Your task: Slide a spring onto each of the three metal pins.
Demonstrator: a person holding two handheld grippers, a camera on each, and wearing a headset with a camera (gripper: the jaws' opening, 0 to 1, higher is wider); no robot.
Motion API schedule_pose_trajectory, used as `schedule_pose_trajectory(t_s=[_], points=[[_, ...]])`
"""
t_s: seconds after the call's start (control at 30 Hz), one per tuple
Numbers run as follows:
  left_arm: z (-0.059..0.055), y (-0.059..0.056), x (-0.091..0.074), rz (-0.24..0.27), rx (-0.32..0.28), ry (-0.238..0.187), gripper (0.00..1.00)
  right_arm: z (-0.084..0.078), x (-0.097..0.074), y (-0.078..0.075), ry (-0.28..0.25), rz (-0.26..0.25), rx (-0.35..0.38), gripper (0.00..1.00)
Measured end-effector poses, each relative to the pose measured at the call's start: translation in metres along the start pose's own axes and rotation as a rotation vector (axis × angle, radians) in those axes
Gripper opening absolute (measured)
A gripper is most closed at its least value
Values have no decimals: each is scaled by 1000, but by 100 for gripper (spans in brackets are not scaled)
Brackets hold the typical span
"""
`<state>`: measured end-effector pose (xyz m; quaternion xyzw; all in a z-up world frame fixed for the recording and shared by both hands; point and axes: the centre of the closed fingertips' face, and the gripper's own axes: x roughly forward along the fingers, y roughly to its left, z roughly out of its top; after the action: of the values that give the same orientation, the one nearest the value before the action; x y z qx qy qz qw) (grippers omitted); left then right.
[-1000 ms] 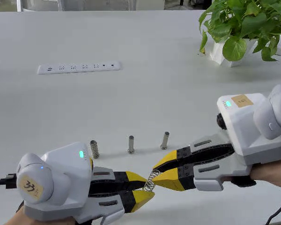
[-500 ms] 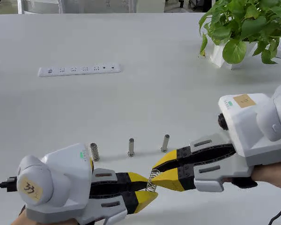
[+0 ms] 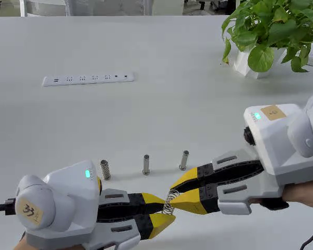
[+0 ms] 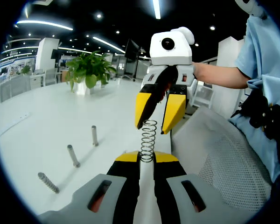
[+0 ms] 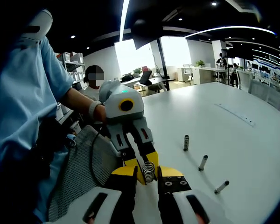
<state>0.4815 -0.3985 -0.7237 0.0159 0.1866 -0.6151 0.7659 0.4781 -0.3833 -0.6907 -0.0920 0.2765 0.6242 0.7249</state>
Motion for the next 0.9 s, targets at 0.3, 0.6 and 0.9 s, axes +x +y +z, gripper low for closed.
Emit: schedule_pose_trajectory(t_s=[0.3, 0.6, 0.9], points=[[-9, 4, -1, 5, 9, 43, 6, -10, 1, -8, 120, -8, -89, 27], [-9, 6, 2, -5, 28, 68, 6, -11, 4, -9, 322, 60, -252, 26], [-10, 10, 6, -2, 37, 101, 7, -17, 10, -5, 492, 143, -367, 18]])
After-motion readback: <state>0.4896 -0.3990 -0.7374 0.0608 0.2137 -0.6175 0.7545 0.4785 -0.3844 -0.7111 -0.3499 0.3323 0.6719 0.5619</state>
